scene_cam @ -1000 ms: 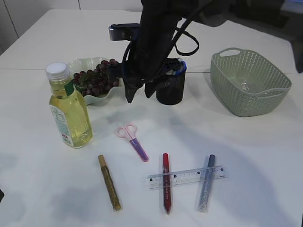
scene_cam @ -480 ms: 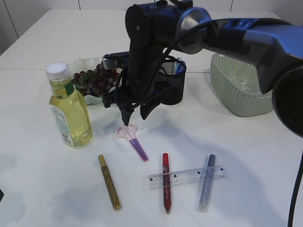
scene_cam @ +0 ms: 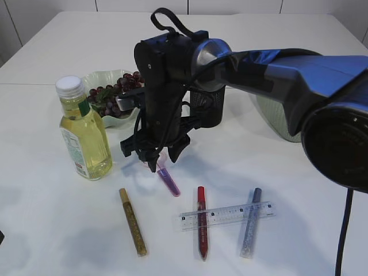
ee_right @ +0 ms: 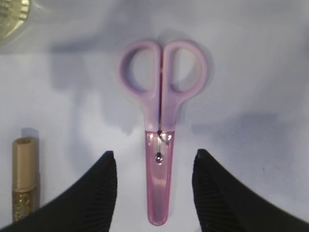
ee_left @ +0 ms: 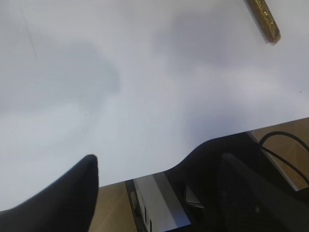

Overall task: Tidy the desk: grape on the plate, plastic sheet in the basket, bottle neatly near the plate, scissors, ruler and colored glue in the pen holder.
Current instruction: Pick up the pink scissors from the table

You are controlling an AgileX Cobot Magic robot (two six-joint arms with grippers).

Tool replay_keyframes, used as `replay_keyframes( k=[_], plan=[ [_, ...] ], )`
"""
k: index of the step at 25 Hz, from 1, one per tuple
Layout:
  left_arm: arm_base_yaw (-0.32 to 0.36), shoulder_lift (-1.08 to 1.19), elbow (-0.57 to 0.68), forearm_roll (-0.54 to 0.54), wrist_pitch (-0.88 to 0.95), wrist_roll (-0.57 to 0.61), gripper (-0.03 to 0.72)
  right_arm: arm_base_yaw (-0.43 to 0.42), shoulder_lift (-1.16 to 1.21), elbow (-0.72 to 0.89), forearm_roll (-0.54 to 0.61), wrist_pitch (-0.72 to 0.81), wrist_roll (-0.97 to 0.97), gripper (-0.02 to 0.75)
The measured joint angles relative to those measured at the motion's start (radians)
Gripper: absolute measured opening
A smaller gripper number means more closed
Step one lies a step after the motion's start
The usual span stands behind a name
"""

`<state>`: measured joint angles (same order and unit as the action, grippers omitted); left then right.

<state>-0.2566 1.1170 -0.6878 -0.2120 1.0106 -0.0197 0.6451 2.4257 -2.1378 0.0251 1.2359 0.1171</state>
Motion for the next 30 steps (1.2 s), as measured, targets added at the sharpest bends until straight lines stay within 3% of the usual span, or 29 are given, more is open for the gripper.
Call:
replay_keyframes(
  k=[30],
  plan=[
    [0.000,0.000,0.000,0.013,-0.002,0.002,0.560,0.000,0.052,-0.002,-0.013,-0.006,0.006,0.405]
  ],
)
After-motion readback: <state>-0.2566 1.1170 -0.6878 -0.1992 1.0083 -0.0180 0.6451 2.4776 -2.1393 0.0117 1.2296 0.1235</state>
